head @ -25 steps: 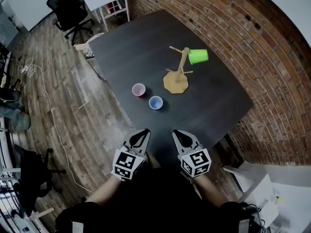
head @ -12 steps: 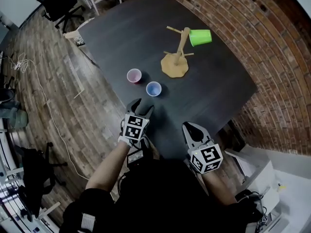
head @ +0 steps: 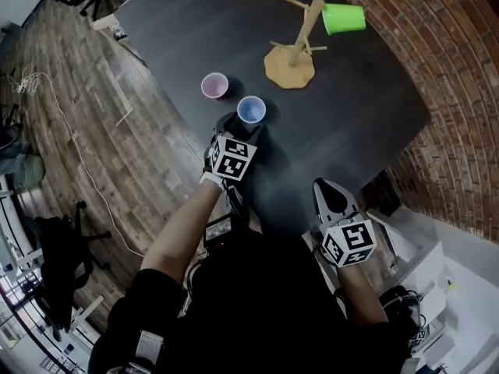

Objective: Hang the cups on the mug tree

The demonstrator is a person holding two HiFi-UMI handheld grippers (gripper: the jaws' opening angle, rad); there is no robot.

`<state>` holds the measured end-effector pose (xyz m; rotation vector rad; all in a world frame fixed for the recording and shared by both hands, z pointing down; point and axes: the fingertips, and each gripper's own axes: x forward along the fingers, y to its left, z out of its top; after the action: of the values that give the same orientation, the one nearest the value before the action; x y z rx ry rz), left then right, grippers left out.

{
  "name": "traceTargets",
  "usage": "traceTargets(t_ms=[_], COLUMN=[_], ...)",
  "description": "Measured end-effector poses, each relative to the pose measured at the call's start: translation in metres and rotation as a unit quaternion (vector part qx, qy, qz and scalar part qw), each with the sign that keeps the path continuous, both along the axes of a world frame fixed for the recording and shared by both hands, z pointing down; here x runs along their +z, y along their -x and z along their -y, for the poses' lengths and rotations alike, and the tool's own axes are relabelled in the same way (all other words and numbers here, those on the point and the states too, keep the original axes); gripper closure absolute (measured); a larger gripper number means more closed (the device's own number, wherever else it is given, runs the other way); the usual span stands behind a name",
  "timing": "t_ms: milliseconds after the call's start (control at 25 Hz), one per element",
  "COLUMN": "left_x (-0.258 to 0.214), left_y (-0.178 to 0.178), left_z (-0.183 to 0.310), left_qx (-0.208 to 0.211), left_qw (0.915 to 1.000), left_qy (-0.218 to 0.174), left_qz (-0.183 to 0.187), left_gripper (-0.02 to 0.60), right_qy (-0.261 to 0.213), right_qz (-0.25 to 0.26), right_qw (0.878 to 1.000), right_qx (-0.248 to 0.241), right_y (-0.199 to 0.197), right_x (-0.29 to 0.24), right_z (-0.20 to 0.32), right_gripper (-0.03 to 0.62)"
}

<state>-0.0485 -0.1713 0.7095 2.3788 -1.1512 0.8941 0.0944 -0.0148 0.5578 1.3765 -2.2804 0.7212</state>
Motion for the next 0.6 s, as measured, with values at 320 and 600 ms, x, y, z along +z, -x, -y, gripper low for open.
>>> traceTargets(t_ms=[320, 600], left_x=[0.014, 0.014], left_y=[-0.015, -0.018], left_z=[0.029, 0.036], left_qx=[0.008, 0.001], left_qw=[0.9999, 0.9996], left_qy=[-0.003, -0.025], left_qz=[0.006, 0.015], left_gripper=[0.299, 0.299], right_qy=[0.003, 0.014], right_qz=[0.002, 0.001], right_qw=[1.0, 1.0], right_qx=[-0.014, -0.016], right_y=[0.01, 0.015], right_x=[0.011, 0.02], right_z=[0.012, 0.015], right_gripper=[0.554, 0.554])
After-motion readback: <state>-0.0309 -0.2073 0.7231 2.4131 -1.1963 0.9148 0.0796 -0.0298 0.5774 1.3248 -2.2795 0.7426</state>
